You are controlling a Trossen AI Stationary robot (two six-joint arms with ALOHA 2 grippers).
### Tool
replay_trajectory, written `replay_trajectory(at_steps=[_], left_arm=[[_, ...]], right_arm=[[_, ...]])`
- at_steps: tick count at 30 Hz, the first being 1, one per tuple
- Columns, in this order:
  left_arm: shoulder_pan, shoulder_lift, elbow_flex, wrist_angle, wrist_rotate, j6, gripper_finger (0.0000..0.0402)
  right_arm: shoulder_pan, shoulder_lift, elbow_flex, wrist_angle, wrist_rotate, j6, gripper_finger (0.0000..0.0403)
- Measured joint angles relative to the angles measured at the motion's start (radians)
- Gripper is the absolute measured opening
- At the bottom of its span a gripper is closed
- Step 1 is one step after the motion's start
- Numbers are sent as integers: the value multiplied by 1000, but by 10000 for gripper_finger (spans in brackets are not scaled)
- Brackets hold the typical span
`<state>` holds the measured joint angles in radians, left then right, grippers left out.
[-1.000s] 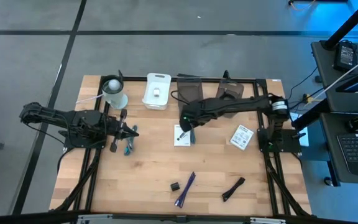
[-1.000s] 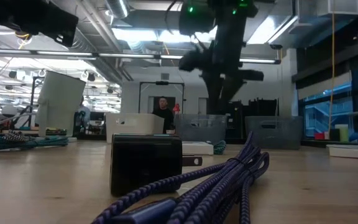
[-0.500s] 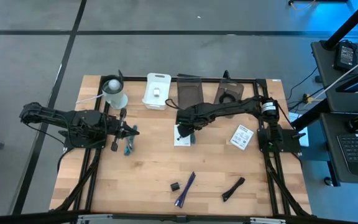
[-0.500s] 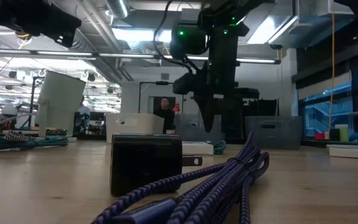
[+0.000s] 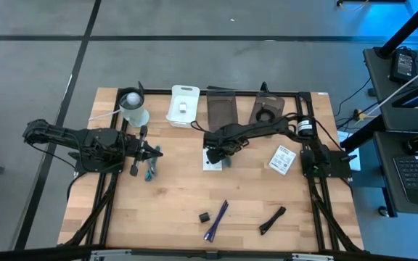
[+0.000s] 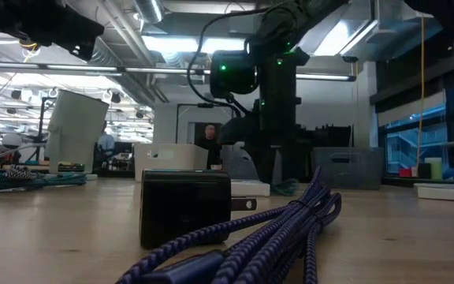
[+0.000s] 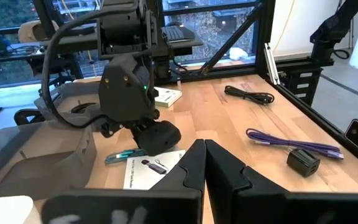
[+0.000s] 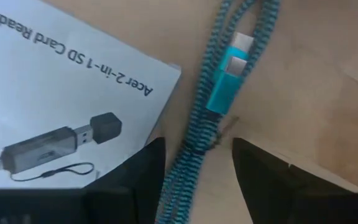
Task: Pick and place items into bin
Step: Put the right blue charger cable into the right black bin
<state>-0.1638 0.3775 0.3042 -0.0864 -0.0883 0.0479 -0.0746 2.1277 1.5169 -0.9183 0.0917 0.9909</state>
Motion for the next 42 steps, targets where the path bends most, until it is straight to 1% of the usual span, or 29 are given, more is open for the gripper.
replay_trajectory(at_steps=[2, 5, 8, 12, 13, 15, 19, 22, 24, 28, 33, 36, 42], left_arm=[[0, 0, 0, 0, 0, 0, 2], [0, 0, 0, 0, 0, 0, 2], [0, 0, 0, 0, 0, 0, 3], [0, 0, 0, 0, 0, 0, 2], [0, 0, 0, 0, 0, 0, 2], [0, 0, 0, 0, -1, 0, 3], [0, 0, 0, 0, -21, 0, 2], [0, 0, 0, 0, -51, 0, 2], [0, 0, 0, 0, -60, 0, 3], [0, 0, 0, 1, -60, 0, 2], [0, 0, 0, 3, -60, 0, 3], [0, 0, 0, 6, -60, 0, 2], [0, 0, 0, 8, -74, 0, 3]], right_arm=[[0, 2, 0, 5, 0, -1, 172], [0, 2, 0, 15, -1, -2, 141], [1, 2, 0, 20, -3, -3, 99], [0, 2, 0, 15, 1, -8, 30], [1, 2, 1, 16, 1, -15, 19], [1, 2, 1, 14, 2, -30, 16], [1, -1, 0, -2, 1, -36, 29], [5, -26, -5, -39, 1, -46, 19], [9, -64, -3, -39, 1, -50, 13], [30, -152, -2, -64, 2, -51, 16], [55, -305, -1, -72, 5, -51, 17], [61, -402, -2, -81, 61, -50, 13], [39, -584, -1, -104, 228, -57, 16]])
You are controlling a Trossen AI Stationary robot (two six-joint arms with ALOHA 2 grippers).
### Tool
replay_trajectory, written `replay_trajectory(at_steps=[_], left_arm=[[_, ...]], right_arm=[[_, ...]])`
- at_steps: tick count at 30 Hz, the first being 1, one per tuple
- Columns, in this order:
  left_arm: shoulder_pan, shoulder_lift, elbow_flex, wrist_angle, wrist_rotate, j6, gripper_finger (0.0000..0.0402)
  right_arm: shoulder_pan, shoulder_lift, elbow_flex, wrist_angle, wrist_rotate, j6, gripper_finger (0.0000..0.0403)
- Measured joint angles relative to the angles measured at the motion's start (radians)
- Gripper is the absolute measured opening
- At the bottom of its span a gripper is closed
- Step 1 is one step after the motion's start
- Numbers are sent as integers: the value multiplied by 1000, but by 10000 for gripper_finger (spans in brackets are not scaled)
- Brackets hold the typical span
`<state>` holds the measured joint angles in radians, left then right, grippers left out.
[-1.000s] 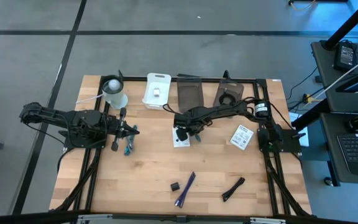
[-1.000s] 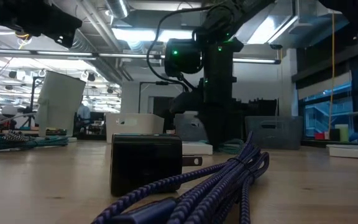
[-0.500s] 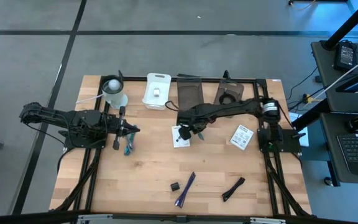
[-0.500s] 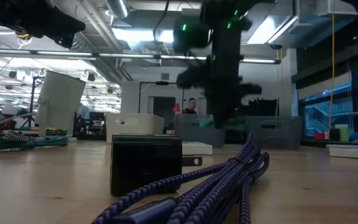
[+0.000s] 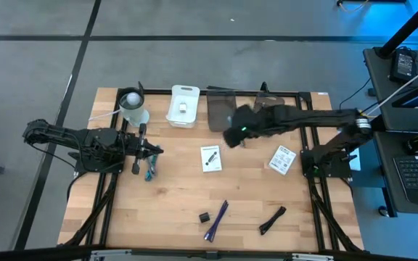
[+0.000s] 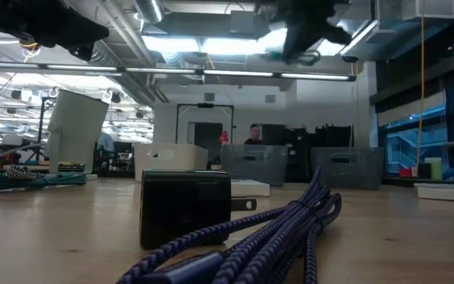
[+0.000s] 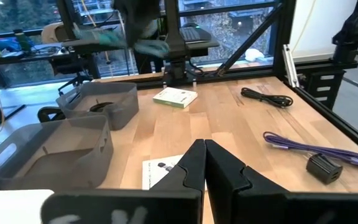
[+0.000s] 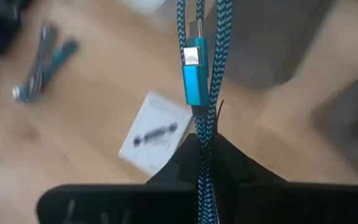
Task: Pick and place items into bin
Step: Put the right blue charger cable into the right black bin
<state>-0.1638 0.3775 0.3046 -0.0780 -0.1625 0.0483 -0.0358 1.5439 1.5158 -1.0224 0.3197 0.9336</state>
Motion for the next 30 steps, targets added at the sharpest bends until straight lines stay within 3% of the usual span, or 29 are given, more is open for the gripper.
replay_trajectory(at_steps=[3, 8, 19, 24, 30], left_arm=[[0, 0, 0, 0, -5, 0, 2], [0, 0, 0, 0, -4, 0, 3], [0, 0, 0, 0, -5, 0, 2], [0, 0, 0, 0, -4, 0, 3], [0, 0, 0, 0, -4, -10, 2]], right_arm=[[-52, -64, 1, -44, 66, -24, 14], [-203, -99, 1, -150, 79, -77, 14], [-517, -30, -10, -187, -35, -261, 13], [-585, -19, -162, -108, -113, -284, 13], [-597, -18, -372, 127, -194, -291, 13]])
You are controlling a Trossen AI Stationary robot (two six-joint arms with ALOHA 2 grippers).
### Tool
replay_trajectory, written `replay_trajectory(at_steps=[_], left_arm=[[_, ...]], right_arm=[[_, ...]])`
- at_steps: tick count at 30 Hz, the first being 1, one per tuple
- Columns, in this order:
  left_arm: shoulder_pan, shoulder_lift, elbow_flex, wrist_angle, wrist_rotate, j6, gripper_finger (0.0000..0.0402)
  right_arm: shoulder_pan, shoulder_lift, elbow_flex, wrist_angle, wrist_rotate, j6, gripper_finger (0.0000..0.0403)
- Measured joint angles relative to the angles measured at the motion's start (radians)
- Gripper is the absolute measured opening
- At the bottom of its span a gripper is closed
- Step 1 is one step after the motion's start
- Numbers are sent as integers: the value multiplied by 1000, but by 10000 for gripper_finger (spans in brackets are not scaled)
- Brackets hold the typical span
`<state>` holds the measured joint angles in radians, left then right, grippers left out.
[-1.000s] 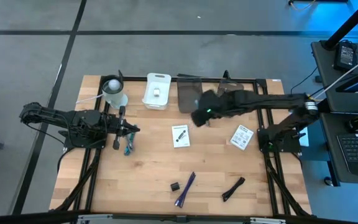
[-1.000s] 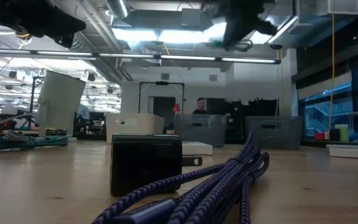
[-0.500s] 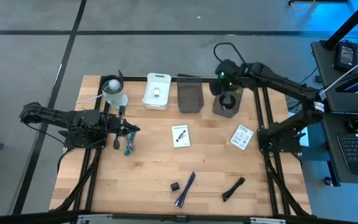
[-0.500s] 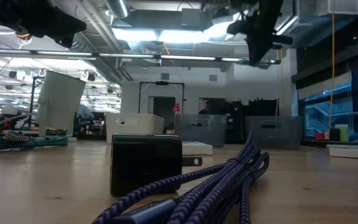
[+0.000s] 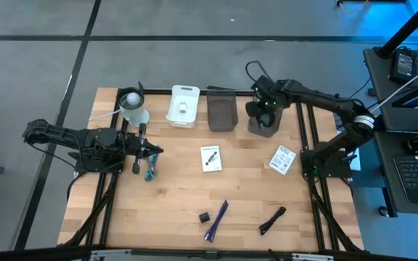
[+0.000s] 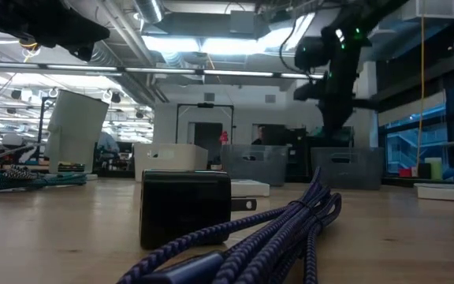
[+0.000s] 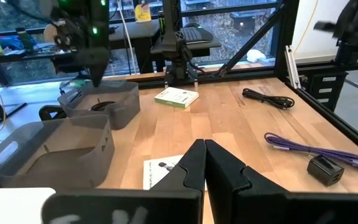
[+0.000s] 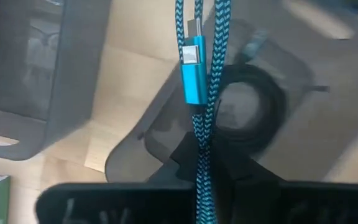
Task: Pick and place items into bin
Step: Put the right blue charger cable into the right black bin, then put the gray charger cable into the right black bin
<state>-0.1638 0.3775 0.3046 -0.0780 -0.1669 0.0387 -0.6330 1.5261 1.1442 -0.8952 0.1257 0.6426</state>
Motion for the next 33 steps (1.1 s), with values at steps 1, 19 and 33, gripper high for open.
replay_trajectory(at_steps=[1, 19, 33], left_arm=[[0, 0, 0, 0, 0, 0, 2], [0, 0, 0, 0, 0, -18, 3], [0, 0, 0, 0, 0, -43, 2]], right_arm=[[0, 0, -28, 30, -1, 0, 13], [-79, 0, -203, 122, -43, 11, 51], [-79, -1, -166, 62, -42, 12, 82]])
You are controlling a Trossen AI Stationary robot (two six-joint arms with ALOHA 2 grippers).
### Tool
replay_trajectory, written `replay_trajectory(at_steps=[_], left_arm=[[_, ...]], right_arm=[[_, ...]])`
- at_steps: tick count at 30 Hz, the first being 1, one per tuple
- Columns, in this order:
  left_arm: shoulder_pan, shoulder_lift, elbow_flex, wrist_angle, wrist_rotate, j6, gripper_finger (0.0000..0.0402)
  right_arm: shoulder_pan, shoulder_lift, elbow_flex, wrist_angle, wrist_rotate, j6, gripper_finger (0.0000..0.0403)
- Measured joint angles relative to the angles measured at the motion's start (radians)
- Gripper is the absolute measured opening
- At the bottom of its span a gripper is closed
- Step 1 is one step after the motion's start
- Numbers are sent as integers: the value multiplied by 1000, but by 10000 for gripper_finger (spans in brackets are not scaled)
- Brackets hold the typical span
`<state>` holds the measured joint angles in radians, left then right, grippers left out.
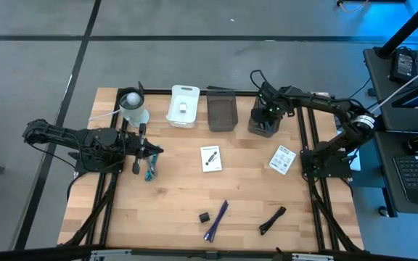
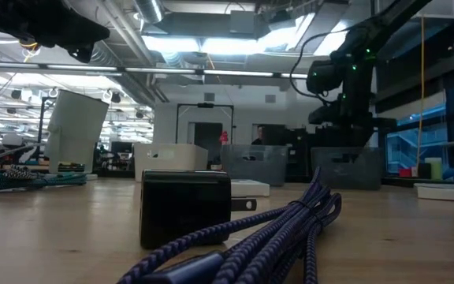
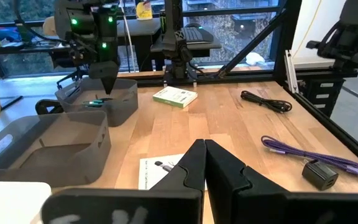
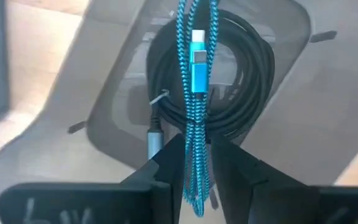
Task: Pick and place items into bin
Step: Put the gray charger cable into the right black bin
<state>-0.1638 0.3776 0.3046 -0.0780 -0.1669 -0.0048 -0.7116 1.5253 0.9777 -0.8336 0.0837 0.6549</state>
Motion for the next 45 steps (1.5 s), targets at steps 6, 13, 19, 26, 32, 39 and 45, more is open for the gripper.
replay_trajectory(at_steps=[6, 13, 19, 26, 32, 39, 45], left_arm=[[0, 0, 0, 0, 0, 0, 3], [0, 0, 0, 0, -14, 26, 3], [0, 0, 0, 0, -22, 26, 2], [0, 0, 0, 0, -23, 26, 2], [0, 5, 0, -1, -41, 44, 3], [0, 42, 1, 14, -79, 18, 3], [0, 108, 1, 96, -102, -14, 2]], right_arm=[[29, -34, 115, -65, 2, -35, 82], [113, -133, 212, -100, 2, -58, 83], [280, -268, 133, -20, 13, 4, 82], [550, -455, -130, 342, 14, 76, 24], [761, -554, -381, 787, -19, -90, 8], [897, -553, -557, 855, -60, -127, 9], [926, -553, -628, 881, -59, -141, 4]])
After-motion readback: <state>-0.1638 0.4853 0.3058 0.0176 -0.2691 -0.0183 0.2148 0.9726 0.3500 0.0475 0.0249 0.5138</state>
